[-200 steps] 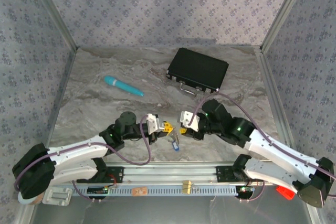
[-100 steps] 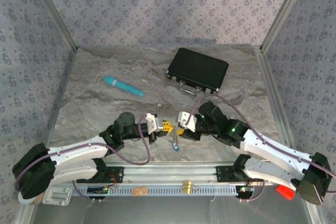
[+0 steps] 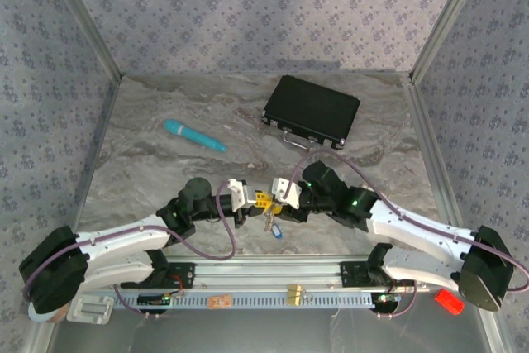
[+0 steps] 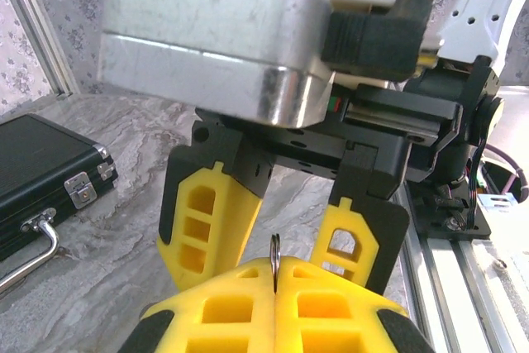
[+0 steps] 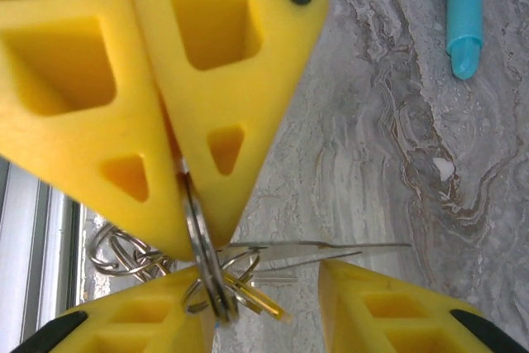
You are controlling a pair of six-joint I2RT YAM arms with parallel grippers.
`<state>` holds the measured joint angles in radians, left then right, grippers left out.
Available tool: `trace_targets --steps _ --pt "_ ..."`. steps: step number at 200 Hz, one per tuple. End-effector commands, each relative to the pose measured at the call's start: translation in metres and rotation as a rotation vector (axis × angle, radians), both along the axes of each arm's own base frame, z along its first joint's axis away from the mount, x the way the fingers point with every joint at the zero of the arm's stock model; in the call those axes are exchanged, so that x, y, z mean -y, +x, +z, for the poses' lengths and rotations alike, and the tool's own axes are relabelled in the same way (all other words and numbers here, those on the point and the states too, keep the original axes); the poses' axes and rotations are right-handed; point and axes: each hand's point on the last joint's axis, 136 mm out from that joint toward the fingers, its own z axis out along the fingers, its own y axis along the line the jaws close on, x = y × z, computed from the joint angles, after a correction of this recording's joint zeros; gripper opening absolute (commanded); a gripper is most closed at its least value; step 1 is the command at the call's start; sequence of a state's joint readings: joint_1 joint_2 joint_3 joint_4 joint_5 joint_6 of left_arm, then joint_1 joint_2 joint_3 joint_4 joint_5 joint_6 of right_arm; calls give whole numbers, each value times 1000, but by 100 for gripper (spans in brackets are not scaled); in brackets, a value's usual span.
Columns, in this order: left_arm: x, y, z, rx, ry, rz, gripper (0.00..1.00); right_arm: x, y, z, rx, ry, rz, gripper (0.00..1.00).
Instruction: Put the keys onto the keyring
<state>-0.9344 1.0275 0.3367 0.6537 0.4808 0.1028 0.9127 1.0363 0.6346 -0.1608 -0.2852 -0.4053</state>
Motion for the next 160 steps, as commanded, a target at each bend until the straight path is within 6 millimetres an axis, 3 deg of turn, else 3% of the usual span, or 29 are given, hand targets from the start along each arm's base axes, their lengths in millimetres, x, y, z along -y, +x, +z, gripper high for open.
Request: trace_targets --steps 1,42,86,127,153,160 --pt "0 -6 21 34 -71 -27 0 -7 -4 4 -4 47 25 32" --pt "0 -4 20 34 -62 -16 0 1 -6 5 -7 36 11 15" --pt "-1 -1 14 40 -29 2 0 12 -6 23 17 41 -14 2" --pt "-1 5 0 26 42 27 0 16 -7 44 53 80 -18 0" --pt "-2 12 -7 27 78 65 0 23 -3 41 63 50 -48 0" --pt "-3 14 -10 24 88 79 5 25 -3 39 63 42 -56 0"
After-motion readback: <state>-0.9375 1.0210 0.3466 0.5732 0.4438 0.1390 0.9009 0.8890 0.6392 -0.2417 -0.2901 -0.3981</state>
